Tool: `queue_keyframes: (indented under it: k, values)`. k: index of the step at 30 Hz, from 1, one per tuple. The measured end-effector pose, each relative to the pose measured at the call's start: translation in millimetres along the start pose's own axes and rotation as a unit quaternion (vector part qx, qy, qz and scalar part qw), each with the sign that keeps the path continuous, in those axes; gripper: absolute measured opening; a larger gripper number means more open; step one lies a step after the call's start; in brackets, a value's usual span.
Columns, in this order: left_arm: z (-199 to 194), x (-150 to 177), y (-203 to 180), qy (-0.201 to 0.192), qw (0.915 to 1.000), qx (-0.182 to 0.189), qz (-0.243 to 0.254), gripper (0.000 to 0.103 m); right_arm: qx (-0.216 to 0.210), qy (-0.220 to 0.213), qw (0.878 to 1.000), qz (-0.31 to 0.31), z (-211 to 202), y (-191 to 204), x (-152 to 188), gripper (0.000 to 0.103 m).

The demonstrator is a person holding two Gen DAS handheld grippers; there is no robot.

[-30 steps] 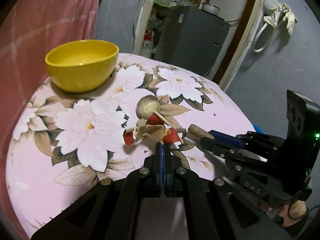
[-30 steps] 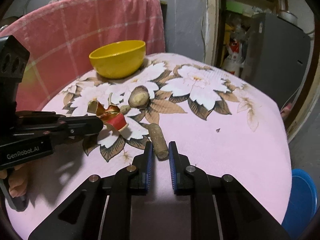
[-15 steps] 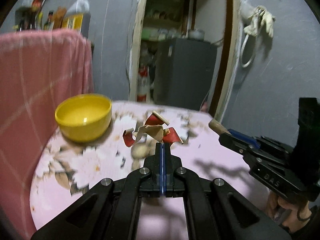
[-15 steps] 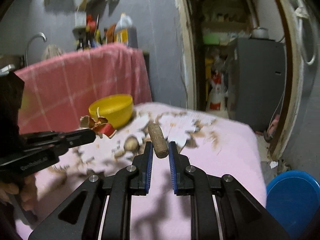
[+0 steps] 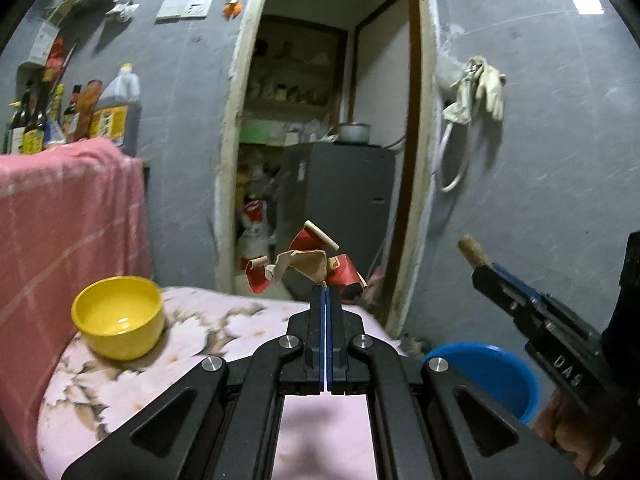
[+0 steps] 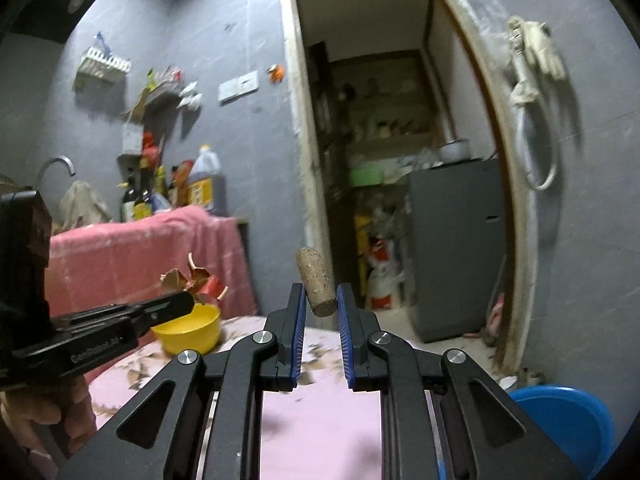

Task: Collect trash
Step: 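Lift the wrapper and cork and carry them to the blue bucket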

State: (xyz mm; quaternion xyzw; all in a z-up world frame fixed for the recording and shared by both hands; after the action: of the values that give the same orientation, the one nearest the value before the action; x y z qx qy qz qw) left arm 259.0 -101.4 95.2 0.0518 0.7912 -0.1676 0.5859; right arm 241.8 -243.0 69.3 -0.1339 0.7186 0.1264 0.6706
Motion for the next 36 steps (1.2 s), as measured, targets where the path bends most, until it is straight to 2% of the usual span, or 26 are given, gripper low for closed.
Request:
queue_keyframes:
  k: [8, 15, 19, 25, 36]
  values:
    - [15.6, -7.3, -55.9, -0.011, 0.9985, 0.051, 0.016, 0.000, 0.076, -0.025, 0.997, 0.001, -27.7, -46.1, -5.1, 0.014]
    - [38.4, -1.1, -100.3, 0.011, 0.9954, 0.091, 0.030, 0.000, 0.136, -0.021, 0.990, 0.028, -41.4, -88.1, -1.6, 0.014]
    - [53.7, 7.9, -117.8, 0.037, 0.9931, 0.107, 0.027, 0.000, 0.174, -0.003, 0.984, 0.039, -45.3, -109.5, 5.2, 0.014]
    - [78.3, 27.1, -133.5, 0.084, 0.9883, 0.124, 0.026, 0.000, 0.208, 0.036, 0.976, 0.062, -45.2, -136.5, 25.5, 0.014]
    - [119.4, 71.8, -161.1, 0.190, 0.9705, 0.146, 0.032, 0.000, 0.226, 0.122, 0.957, 0.135, -39.3, -175.6, 64.7, 0.014]
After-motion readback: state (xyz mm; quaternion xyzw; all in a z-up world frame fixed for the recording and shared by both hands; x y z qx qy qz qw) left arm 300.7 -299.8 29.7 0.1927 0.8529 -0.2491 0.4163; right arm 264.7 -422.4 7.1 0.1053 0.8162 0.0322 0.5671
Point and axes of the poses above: each gripper's, at about its wrist camera, not at the fingertips, and z roughly the way its jaws point, y to its left, x to its underside, the point moved 6 cm from there along z, roughly the way its jaws point, and after that the axes turned 6 degrees about -z, right-handed, at the moved point
